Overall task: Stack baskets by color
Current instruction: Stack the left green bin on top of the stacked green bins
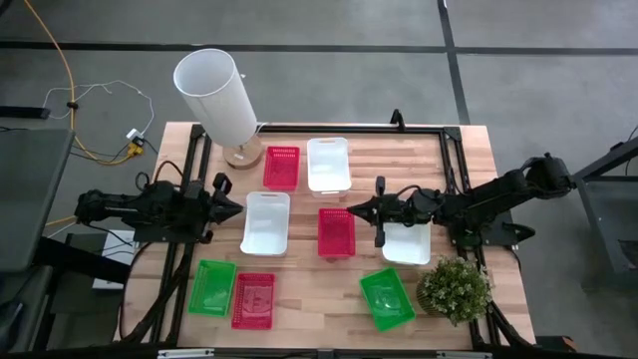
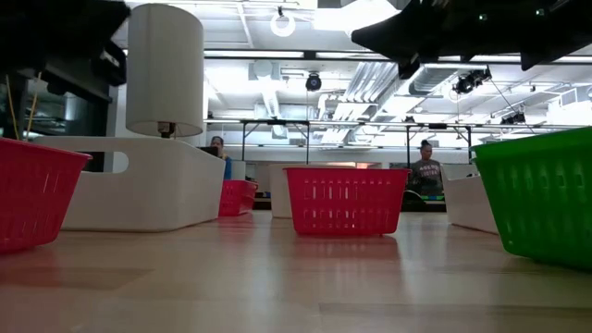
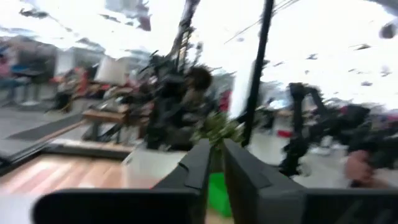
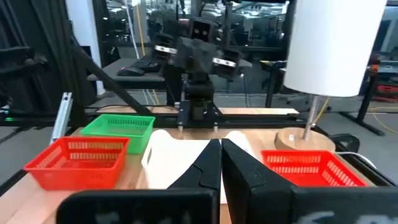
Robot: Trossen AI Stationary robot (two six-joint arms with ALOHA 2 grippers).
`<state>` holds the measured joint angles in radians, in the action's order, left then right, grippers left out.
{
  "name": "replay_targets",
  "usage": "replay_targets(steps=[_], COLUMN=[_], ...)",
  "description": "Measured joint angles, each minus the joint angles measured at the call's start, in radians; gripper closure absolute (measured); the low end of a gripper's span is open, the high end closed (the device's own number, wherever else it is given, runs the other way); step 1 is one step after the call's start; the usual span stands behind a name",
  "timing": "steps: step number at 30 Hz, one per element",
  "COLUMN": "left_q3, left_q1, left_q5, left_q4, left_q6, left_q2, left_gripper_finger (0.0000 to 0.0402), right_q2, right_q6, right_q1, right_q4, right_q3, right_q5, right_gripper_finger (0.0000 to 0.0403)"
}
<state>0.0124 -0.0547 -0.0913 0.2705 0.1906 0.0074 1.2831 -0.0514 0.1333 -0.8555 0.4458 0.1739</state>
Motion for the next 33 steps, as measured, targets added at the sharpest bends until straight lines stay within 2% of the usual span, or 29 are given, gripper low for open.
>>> replay_targets(steps=[6,11,14,18,21,26,29,33], left_q3=[0.000,0.022,0.085,0.188,0.318,0.588,0.693,0.751], left_q1=[0.075,0.162,0.214,0.283,0.330,0.410,0.468,0.550], left_q5=[0.032,0.094,0.177,0.294,0.309,0.319,0.266,0.174], left_q4=[0.116,0.231,0.225,0.168,-0.048,-0.662,-0.941,-1.179], left_q6=[0.004,-0.067,-0.089,-0.116,-0.096,0.125,0.252,0.435], left_q2=[0.059,0.194,0.314,0.498,0.592,0.717,0.786,0.866], left_gripper_finger=[0.0273,0.0203,0.0183,0.0180,0.0181,0.0183,0.0183,0.0183], right_q2=[0.000,0.000,0.000,0.000,0.000,0.000,0.000,0.000], right_q6=[0.051,0.050,0.044,0.044,0.050,0.051,0.052,0.054], right_q1=[-0.003,0.013,0.020,0.020,0.019,0.019,0.019,0.020], right_q4=[0.044,0.074,0.090,0.105,0.123,0.145,0.146,0.150], right_q3=[0.024,0.051,0.061,0.064,0.064,0.064,0.064,0.064], right_q5=[-0.002,-0.002,-0.002,-0.002,-0.002,-0.002,-0.002,-0.002], right_gripper_finger=[0.0403,0.0403,0.0403,0.0403,0.0403,0.0403,0.0403,0.0403])
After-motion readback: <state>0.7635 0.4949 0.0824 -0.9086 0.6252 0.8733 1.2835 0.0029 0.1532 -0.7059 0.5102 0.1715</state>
